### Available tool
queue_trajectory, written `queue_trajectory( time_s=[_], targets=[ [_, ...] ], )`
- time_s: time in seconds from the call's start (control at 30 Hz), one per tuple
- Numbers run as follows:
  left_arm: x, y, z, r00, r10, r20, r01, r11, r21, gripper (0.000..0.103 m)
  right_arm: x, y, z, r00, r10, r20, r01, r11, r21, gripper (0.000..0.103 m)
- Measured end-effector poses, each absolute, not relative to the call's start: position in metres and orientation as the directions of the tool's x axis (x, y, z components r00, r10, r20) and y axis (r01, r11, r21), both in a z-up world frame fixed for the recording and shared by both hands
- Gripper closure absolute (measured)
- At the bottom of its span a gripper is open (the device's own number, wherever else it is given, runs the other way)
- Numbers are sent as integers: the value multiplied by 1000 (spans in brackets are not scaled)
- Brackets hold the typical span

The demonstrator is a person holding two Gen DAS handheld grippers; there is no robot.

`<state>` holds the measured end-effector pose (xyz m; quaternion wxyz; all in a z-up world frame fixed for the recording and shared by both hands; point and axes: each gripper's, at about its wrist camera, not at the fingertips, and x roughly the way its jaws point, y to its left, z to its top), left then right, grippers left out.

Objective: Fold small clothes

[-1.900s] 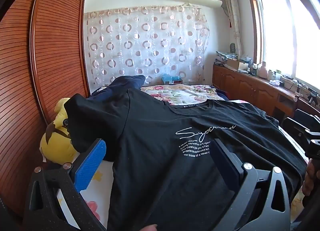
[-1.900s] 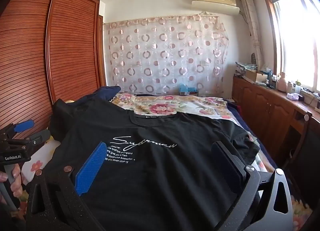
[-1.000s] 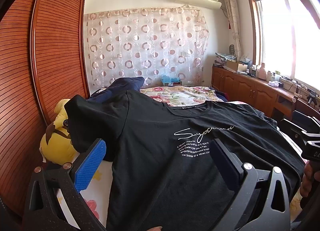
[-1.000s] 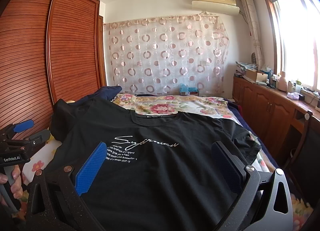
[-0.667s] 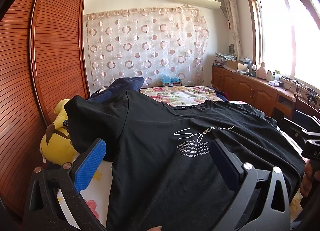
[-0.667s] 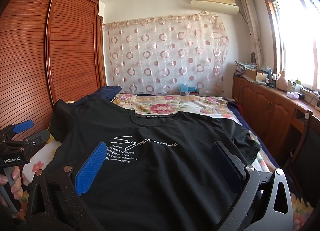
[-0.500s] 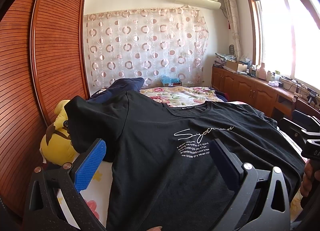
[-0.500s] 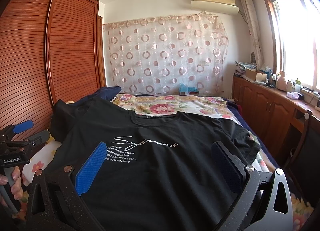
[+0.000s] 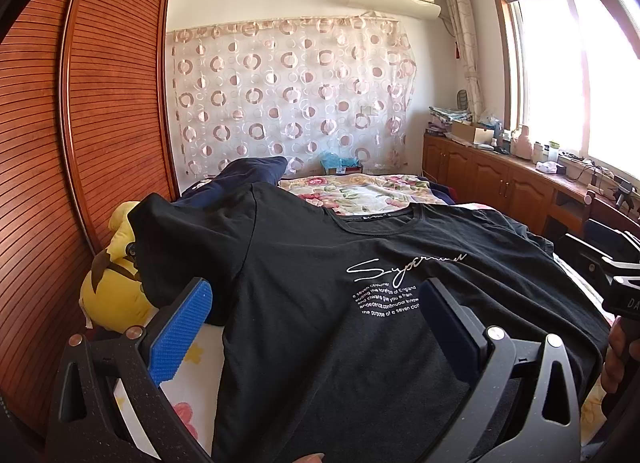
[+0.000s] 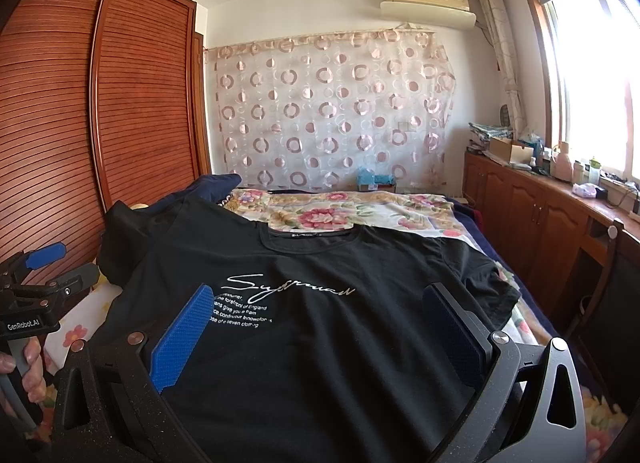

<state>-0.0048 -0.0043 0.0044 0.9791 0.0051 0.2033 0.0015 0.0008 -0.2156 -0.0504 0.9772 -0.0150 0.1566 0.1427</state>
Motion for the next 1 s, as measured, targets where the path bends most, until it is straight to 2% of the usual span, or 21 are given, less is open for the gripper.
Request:
queue_trajectory(
  time_s=[1.0],
  targets=[
    [-5,-5,4,919,4,-394,0,1000,11,0,-2,-216,-50,911,274,-308,-283,959,17,0]
  ],
)
